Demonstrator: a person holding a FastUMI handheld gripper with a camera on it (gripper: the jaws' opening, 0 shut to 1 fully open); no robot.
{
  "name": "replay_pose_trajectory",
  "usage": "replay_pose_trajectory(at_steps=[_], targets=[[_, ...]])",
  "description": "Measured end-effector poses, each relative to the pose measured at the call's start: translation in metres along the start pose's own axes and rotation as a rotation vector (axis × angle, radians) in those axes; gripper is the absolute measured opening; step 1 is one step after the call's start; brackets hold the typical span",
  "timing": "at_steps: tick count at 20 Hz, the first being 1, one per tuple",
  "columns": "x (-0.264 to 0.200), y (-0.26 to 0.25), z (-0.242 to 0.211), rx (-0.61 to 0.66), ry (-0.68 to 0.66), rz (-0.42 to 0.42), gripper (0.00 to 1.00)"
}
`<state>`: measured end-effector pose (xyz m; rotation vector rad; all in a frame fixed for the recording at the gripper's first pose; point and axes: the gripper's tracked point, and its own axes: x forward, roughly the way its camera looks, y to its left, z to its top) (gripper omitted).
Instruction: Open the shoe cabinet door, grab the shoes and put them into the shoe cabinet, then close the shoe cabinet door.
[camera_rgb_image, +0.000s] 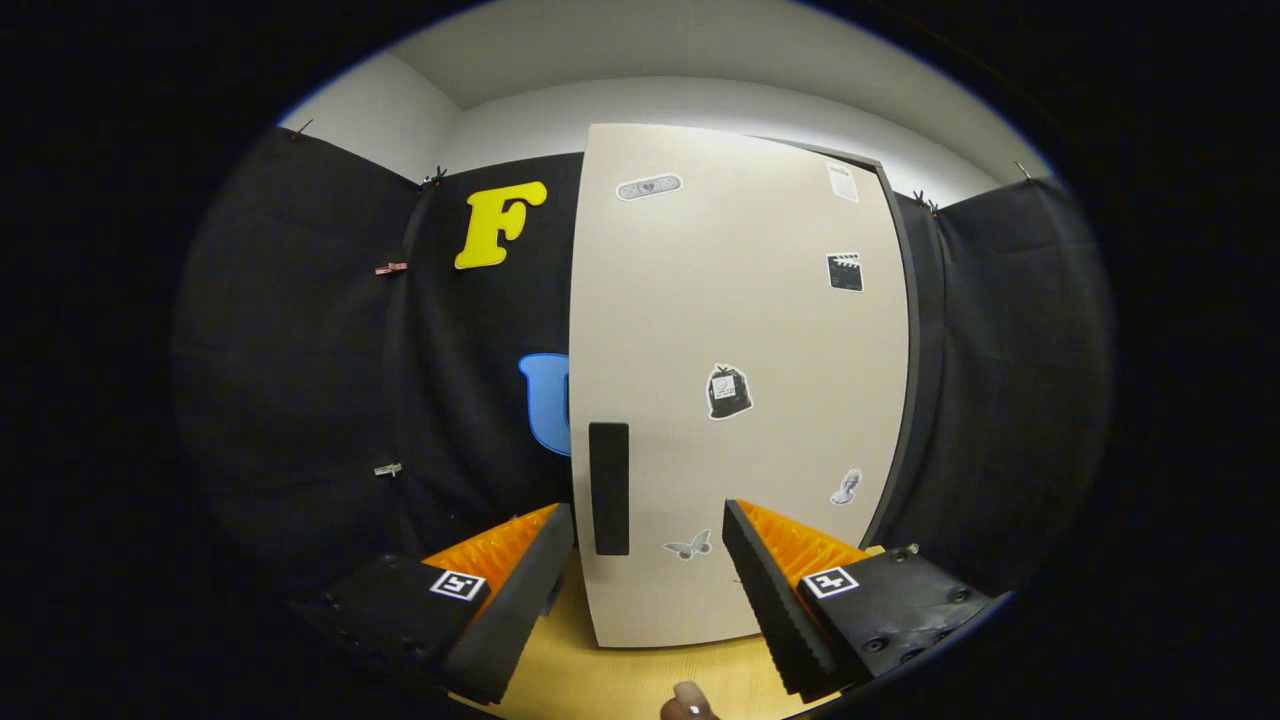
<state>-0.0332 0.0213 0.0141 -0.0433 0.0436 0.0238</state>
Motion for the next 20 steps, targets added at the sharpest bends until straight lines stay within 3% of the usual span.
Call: replay_pose_trajectory(at_steps=[20], targets=[[0.002, -0.016, 0.001, 0.013, 0.008, -0.002, 0.99]])
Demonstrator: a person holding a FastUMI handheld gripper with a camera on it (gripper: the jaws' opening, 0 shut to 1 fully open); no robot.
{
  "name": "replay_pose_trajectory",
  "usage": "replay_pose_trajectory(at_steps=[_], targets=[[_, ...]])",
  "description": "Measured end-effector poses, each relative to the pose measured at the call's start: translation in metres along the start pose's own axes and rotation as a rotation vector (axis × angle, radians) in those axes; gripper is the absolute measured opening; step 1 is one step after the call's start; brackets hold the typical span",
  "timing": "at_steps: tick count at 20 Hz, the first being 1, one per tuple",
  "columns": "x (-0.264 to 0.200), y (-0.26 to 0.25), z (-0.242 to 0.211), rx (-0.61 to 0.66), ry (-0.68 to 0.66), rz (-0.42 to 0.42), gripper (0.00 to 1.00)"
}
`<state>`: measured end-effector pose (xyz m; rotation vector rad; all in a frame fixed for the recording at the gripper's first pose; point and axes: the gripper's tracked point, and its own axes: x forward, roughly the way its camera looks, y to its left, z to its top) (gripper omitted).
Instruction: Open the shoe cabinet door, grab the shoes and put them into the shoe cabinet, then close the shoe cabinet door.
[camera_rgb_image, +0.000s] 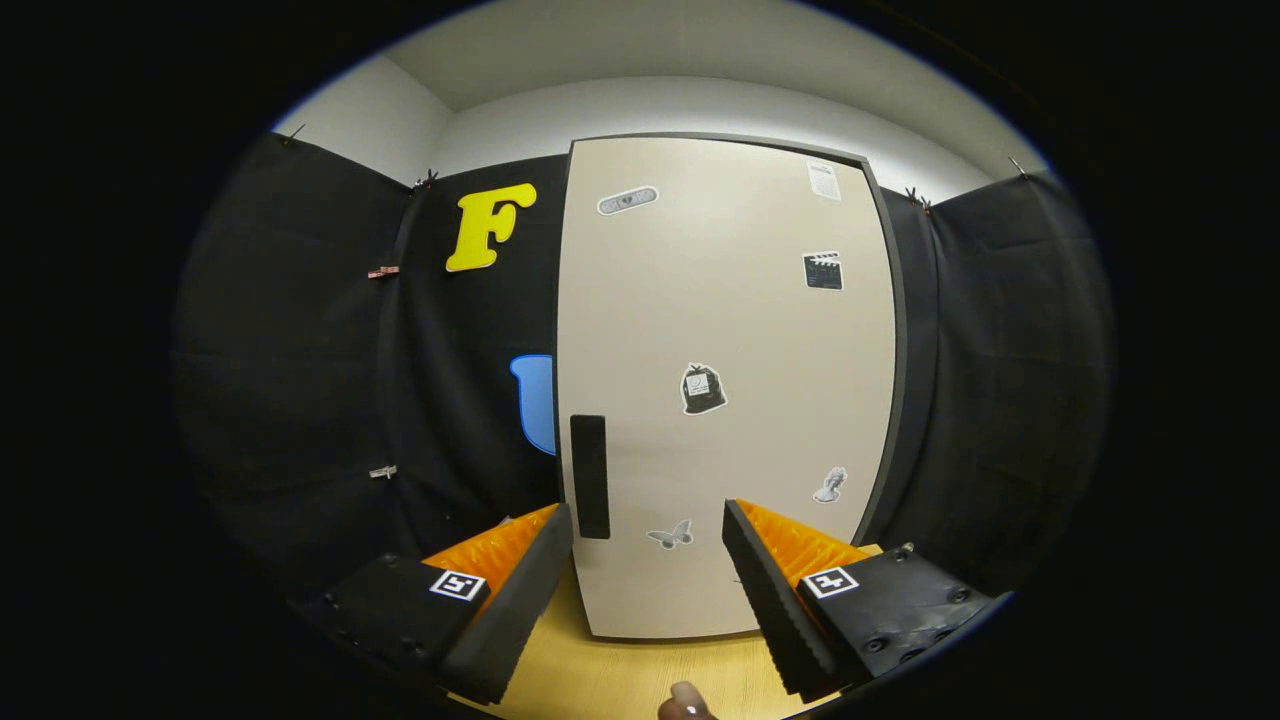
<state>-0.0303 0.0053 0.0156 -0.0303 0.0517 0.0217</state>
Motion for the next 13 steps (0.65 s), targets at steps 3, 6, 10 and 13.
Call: replay_pose_trajectory(at_steps=[3, 6, 10, 13], targets=[[0.0031, -0.0022, -0.0007, -0.001, 0.002, -0.004, 0.99], [0.0046, -0.0046, -0.0005, 0.008, 0.002, -0.01, 0.99], [0.0041, -0.0075, -0.0002, 0.009, 0.003, -0.011, 0.99], [0.0028, -0.0088, -0.0022, 0.002, 0.005, -0.014, 0.99]])
